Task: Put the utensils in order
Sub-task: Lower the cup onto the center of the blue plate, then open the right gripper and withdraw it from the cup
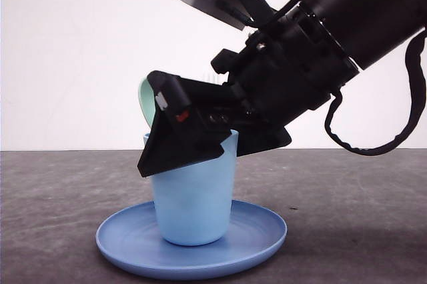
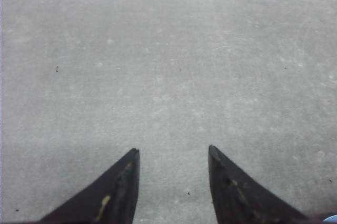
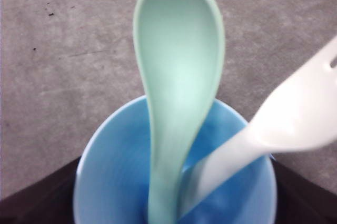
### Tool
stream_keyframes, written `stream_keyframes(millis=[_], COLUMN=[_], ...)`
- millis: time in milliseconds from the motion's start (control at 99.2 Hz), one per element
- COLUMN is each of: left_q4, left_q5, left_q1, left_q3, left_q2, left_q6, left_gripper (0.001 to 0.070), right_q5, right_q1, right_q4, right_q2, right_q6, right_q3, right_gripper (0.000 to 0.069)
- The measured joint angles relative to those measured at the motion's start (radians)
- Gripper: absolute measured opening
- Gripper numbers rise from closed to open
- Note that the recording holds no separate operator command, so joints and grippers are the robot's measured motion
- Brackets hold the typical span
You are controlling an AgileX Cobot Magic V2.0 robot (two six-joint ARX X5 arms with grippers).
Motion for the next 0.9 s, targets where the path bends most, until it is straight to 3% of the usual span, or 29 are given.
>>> stream_keyframes(millis=[171, 343, 514, 756, 897], left_q4=[0.0, 0.0, 0.001, 0.001, 0.001], left_q5=[0.0, 0.0, 0.0, 0.0, 0.0], left_q1=[0.0, 0.0, 0.0, 0.0, 0.0], left_q3=[0.0, 0.0, 0.0, 0.0, 0.0], left_q2=[0.0, 0.0, 0.0, 0.0, 0.0], left_q6=[0.0, 0.0, 0.0, 0.0, 0.0], left_gripper=[0.024, 0.024, 0.024, 0.024, 0.024], right_q5=[-0.001, -0.019, -0.024, -0.022, 0.003], right_q1=[0.0, 0.0, -0.006, -0.052, -0.16], right_q4=[-0.006, -0.083, -0.256, -0.612, -0.782], right_q2=[0.0, -0.035, -0.117, -0.26, -0.377], right_q6=[0.0, 0.0, 0.003, 0.004, 0.033], right_q3=[0.0, 0.0, 0.003, 0.021, 0.021], right_gripper=[0.0679, 0.068, 0.068, 0.068, 0.068])
